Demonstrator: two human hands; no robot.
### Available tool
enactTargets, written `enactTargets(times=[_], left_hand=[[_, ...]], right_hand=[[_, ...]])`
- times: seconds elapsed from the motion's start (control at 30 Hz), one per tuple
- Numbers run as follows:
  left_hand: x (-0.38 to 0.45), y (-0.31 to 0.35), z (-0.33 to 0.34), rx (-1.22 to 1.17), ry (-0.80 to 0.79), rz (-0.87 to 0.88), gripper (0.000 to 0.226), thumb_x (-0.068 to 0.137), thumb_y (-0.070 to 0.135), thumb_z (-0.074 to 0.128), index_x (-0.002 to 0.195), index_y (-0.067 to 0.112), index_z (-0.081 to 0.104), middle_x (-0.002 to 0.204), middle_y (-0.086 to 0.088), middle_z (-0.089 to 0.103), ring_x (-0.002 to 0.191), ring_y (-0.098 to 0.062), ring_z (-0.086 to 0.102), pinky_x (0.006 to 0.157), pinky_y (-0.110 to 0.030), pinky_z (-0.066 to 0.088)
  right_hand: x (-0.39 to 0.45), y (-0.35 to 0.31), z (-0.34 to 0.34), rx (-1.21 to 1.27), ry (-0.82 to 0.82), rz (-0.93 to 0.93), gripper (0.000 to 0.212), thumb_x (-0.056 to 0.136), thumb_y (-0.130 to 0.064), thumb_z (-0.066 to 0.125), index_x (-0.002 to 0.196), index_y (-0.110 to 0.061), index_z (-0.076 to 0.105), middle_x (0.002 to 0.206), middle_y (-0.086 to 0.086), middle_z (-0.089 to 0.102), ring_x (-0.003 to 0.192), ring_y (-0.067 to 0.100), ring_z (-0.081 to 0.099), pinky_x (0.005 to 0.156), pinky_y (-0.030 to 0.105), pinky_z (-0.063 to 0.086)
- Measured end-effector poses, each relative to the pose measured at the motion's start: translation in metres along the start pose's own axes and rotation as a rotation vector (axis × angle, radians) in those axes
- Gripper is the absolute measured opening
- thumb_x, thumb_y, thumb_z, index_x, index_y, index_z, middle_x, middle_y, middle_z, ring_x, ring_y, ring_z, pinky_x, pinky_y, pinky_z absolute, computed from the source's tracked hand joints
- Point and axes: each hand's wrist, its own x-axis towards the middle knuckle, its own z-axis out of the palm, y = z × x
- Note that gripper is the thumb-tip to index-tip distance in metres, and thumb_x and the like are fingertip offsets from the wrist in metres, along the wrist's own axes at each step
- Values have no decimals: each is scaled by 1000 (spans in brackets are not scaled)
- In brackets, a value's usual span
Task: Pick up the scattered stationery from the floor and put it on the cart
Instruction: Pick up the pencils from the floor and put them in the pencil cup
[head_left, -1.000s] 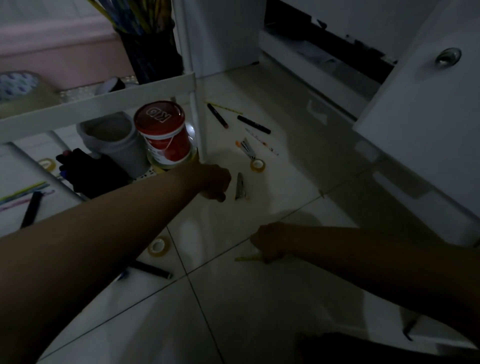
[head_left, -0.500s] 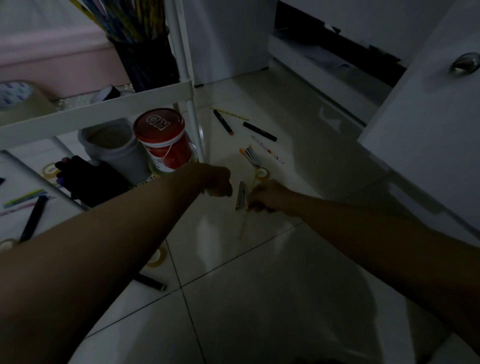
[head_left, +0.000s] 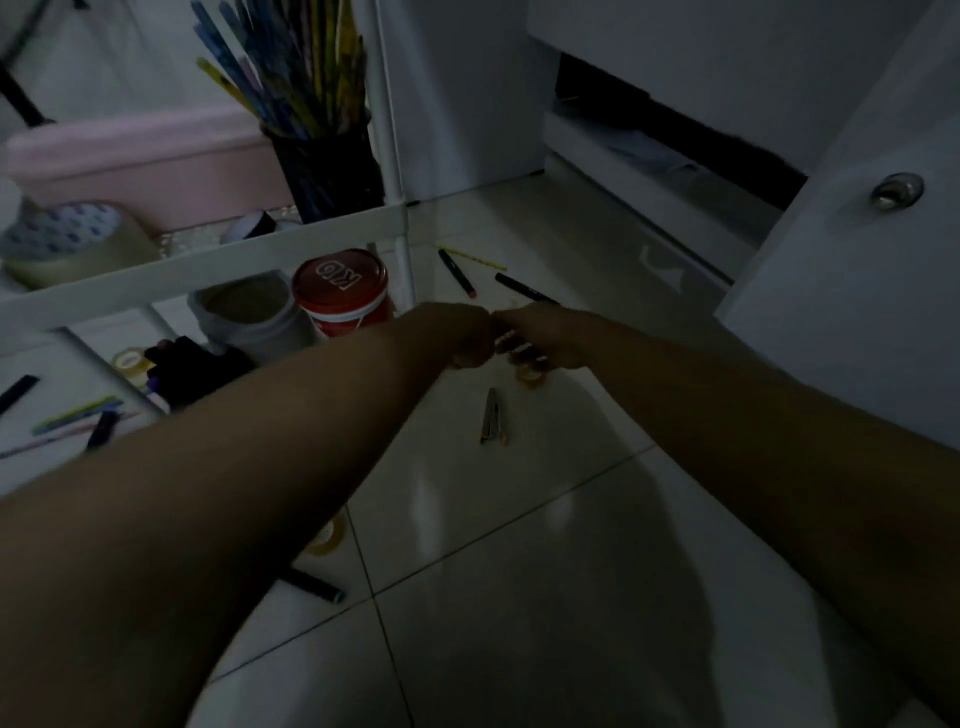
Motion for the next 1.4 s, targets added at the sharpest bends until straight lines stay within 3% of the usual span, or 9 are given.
enactTargets(times=[0.17,0.27,0.4,0.5,0.63,0.77,1.0,1.2,1.4], left_hand=[[4,-23,16,312,49,44,36,95,9,47,130,-1,51,125,-16,57,107,-27,59,83,-30,45],[13,-36,9,232,73,85,55,97,12,44,146,-1,24,132,-20,50,114,-30,56,87,-34,45],[24,-41,2,126,79,134,63,97,19,43,150,4,12,127,-18,51,109,-30,57,89,-38,48],[40,-40,5,75,69,129,62,99,18,43,150,3,11,134,-19,47,115,-30,54,89,-36,47],[68,-39,13,56,96,155,78,96,6,46,153,19,-5,135,-22,46,111,-32,59,82,-35,51],[93,-38,19,40,108,195,62,98,9,41,153,24,16,131,-18,46,86,-23,58,61,-22,44],[133,-47,43,4,13,161,36,99,13,42,131,0,53,136,-19,49,123,-29,50,105,-35,40],[150,-53,64,-153,78,152,38,100,18,44,137,9,48,142,-13,43,129,-25,45,102,-25,33],[166,-47,71,-477,317,127,40,99,32,48,134,12,49,131,-8,49,117,-22,50,90,-21,34]], right_hand=[[8,-17,5,-988,31,102,36,88,-54,59,82,-20,49,80,1,57,67,15,56,71,32,51],[7,-25,3,-1351,7,159,47,88,-53,60,96,-6,60,94,5,56,76,18,55,80,36,52],[8,-39,3,-1274,20,209,50,90,-44,61,116,0,59,110,15,63,79,23,63,67,31,51],[19,-31,-2,-1271,71,3,42,93,-41,55,117,-6,60,117,14,61,96,26,61,74,32,48],[52,2,-22,-1260,33,153,48,91,-48,58,112,-6,60,120,16,57,89,23,55,91,38,50],[86,27,-42,-1031,162,166,70,95,-38,54,150,-8,24,151,18,32,133,32,39,107,36,39],[144,56,-41,-810,296,103,56,96,-28,50,144,-6,30,144,19,33,130,36,37,105,42,39],[173,75,-31,-709,482,170,56,98,-18,44,149,-14,22,152,13,22,135,34,29,109,49,28],[182,80,-19,-323,660,-87,25,97,-22,52,115,-7,61,118,14,62,109,29,57,89,38,47]])
